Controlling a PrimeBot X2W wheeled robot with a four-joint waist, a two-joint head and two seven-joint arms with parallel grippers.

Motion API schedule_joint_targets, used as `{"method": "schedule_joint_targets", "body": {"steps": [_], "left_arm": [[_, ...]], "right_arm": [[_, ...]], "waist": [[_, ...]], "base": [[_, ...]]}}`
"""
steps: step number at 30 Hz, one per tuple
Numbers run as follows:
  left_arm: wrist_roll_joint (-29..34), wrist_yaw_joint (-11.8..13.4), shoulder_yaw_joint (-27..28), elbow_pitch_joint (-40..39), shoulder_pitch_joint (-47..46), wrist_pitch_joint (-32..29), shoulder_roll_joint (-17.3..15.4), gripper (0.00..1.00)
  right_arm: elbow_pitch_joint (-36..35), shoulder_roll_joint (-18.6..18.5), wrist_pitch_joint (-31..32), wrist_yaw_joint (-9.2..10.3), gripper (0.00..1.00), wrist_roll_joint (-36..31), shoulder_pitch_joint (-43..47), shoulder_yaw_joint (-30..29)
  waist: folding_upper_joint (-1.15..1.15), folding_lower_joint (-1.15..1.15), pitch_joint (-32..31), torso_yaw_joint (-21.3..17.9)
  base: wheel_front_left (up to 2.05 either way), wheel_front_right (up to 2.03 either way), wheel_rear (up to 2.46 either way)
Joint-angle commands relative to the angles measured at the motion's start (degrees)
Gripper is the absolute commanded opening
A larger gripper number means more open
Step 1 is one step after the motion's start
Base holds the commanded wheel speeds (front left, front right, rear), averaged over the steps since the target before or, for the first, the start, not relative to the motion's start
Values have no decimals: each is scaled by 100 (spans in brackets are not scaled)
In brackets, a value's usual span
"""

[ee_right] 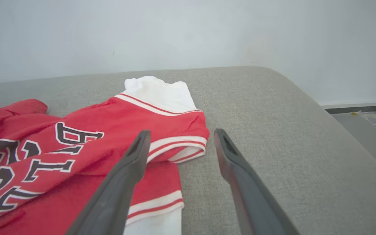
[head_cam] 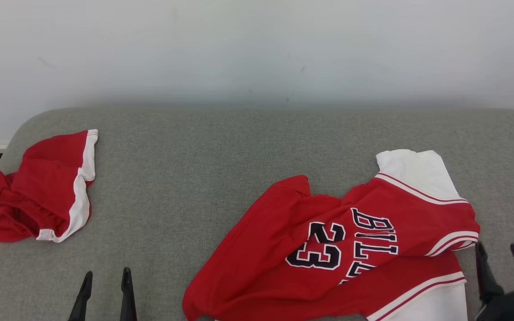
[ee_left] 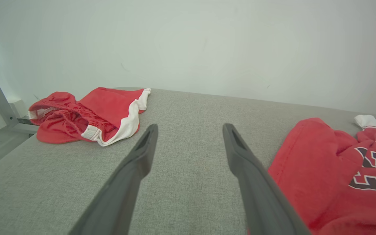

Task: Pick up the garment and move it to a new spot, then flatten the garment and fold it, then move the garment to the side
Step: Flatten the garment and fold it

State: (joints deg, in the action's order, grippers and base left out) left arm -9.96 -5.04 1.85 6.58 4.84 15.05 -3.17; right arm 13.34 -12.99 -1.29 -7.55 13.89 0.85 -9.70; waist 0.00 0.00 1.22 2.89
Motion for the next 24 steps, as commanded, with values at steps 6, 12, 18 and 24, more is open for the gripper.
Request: {"method": "schedule_joint_targets", "body": {"steps": [6, 12, 18, 24], "left_arm": [[56, -39, -45, -53, -135, 19, 21, 100], [66, -47, -103, -74, -293, 19, 25, 100], [42, -73, -150, -72, -474, 19, 29, 100], [23, -79, -199, -78, -643, 19, 30, 100]], "right_arm": [[448, -353, 384, 13, 100, -54, -912, 24], [1162, -683, 735, 13, 100, -23, -1678, 158], [1919, -935, 993, 13, 100, -12, -2282, 189], [2524, -1028, 1119, 13, 100, -25, -2689, 166]], "waist": [[0, 0, 185, 174], [0, 0, 467, 339], [0, 0, 792, 450], [0, 0, 1037, 512]], "base": [[0, 0, 0], [0, 0, 0], [0, 0, 0], [0, 0, 0]]}}
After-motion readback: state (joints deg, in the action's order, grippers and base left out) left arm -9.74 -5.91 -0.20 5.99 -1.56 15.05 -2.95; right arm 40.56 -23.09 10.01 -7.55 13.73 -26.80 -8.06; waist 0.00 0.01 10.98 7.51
